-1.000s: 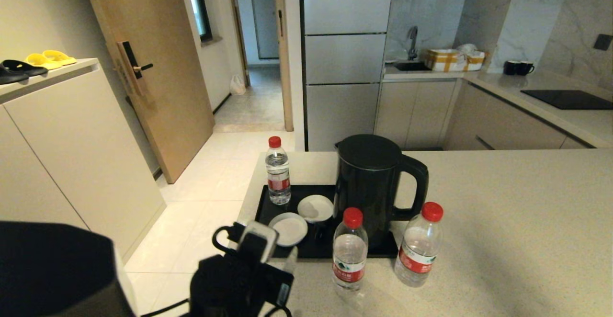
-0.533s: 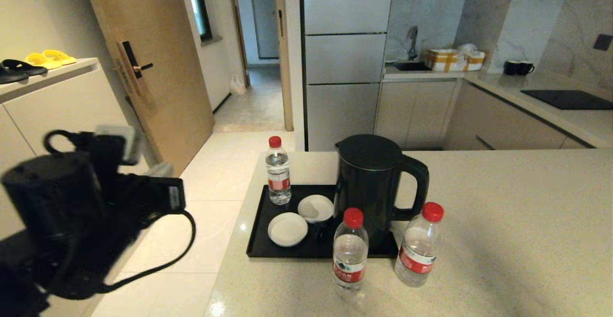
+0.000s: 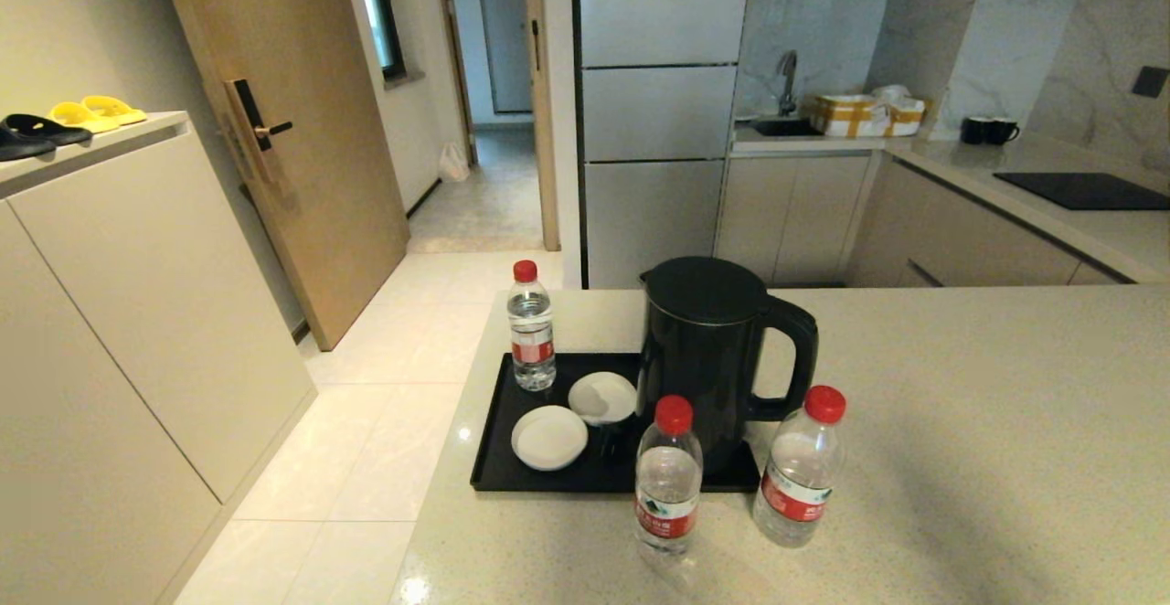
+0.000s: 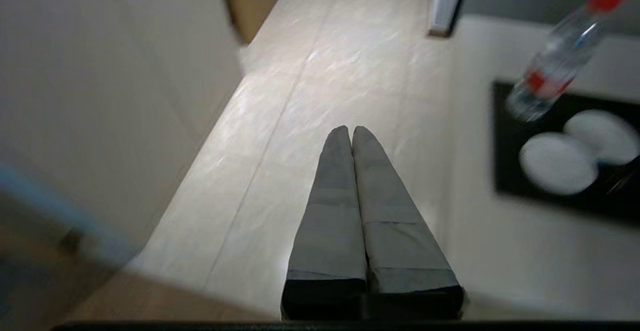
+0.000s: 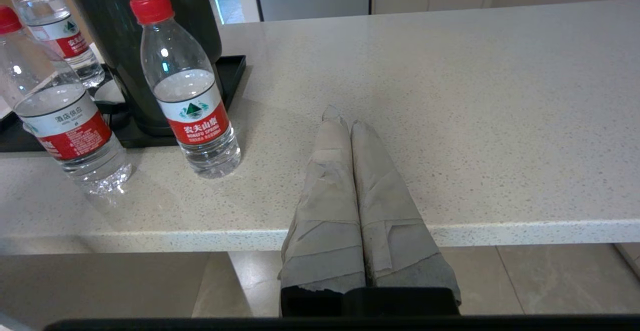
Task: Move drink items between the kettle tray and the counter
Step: Return the bottled water to its original position
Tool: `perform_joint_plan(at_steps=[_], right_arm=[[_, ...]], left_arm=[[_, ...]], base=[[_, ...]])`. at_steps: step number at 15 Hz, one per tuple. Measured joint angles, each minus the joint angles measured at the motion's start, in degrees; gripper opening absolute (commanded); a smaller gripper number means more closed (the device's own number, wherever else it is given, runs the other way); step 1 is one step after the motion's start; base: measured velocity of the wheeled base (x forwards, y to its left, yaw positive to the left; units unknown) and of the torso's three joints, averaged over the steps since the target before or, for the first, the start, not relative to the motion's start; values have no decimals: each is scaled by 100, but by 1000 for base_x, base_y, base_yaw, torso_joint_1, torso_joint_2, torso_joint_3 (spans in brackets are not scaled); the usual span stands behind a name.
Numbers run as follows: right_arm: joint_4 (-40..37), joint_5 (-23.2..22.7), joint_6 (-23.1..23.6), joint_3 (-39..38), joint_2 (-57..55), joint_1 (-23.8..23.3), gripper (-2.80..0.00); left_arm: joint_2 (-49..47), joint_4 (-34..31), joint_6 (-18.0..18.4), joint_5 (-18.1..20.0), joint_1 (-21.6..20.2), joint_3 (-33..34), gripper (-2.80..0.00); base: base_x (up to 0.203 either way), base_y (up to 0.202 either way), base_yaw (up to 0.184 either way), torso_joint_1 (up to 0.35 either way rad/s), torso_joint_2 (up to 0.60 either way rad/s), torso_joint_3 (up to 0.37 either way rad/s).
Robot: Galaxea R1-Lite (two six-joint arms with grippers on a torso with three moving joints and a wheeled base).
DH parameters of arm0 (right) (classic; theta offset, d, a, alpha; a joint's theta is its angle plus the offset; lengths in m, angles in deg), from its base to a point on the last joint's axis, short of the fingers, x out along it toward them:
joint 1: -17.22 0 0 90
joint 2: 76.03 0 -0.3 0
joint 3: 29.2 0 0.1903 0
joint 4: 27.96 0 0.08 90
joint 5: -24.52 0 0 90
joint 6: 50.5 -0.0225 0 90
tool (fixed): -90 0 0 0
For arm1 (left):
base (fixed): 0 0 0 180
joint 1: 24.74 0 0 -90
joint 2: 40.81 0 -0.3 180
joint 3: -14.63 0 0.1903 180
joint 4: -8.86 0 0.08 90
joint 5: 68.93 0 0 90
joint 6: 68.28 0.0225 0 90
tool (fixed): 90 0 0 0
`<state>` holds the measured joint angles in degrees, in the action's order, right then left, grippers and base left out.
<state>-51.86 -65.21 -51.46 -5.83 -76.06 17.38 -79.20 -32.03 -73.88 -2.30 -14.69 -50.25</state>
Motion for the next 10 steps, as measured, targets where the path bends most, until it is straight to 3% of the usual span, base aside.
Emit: perform_joint_plan(at_steps=[3,5,6,9,10], right_arm=[[0,-2,-2,0,0,0,-280],[1,0,-2,0,0,0,-280],[0,-2,-2,0,0,0,-280],[4,-2,-4,0,0,0,-280],[0,0,-5,0,0,0,-280]], left_arm=[[1333,-1805,-115,15,-272,-137,-280],[1846,-2786,-657,68,-361,-219,-280],[1983,-3062,-849,154,-449,-298,-280],[2198,-3474,-810,728,-1201,-533,-280],[2268,-3570,-881,962,-1268,-496,-280]], base=[[0,0,0,0,0,0],[0,0,0,0,0,0],[0,0,0,0,0,0],[0,0,0,0,0,0],[0,0,0,0,0,0]])
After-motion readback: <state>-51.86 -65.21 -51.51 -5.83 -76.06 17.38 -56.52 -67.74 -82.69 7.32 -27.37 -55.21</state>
